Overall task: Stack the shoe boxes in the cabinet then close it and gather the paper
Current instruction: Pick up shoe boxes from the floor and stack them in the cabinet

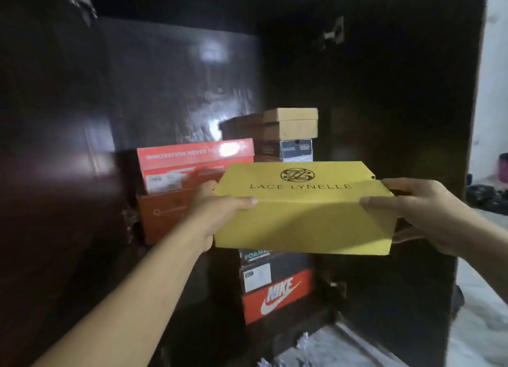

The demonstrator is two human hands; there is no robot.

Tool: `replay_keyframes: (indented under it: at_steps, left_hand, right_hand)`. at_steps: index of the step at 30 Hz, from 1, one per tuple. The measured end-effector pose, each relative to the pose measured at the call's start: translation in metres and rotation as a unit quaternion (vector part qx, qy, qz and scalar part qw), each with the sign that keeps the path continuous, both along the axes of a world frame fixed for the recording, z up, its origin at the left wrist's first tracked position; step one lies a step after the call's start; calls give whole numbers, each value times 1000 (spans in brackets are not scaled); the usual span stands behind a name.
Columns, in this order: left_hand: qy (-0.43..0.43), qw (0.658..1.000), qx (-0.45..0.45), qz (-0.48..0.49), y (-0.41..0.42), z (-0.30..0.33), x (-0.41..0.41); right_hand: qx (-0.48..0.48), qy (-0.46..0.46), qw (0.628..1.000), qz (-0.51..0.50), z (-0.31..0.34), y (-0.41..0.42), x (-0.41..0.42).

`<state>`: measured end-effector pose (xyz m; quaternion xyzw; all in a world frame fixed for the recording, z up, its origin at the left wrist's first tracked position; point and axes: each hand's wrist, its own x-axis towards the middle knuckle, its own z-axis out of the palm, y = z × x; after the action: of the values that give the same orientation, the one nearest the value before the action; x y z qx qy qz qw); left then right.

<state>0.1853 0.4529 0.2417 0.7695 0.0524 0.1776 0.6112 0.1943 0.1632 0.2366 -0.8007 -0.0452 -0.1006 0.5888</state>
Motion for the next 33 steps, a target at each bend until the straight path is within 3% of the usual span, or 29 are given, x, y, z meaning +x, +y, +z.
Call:
replay_keyframes:
  at_steps: [8,12,16,23,33]
  left_hand:
    - [-148,981,-55,111,39,87,-12]
    - [-221,951,-82,198,49,120,11]
    - [-228,911,-127,318,64,140,45]
    - [-248,915,-101,301,96,139,92]
    - [-228,921,2,317,166,117,129]
  right_hand:
    - [52,-143,986,73,79,62,30]
    - [66,-169,981,74,116,93,65]
    - [79,-179,979,58,144,130,118]
    - [102,-183,975,73,147,186,197]
    - [-6,-195,981,13,133,248,266]
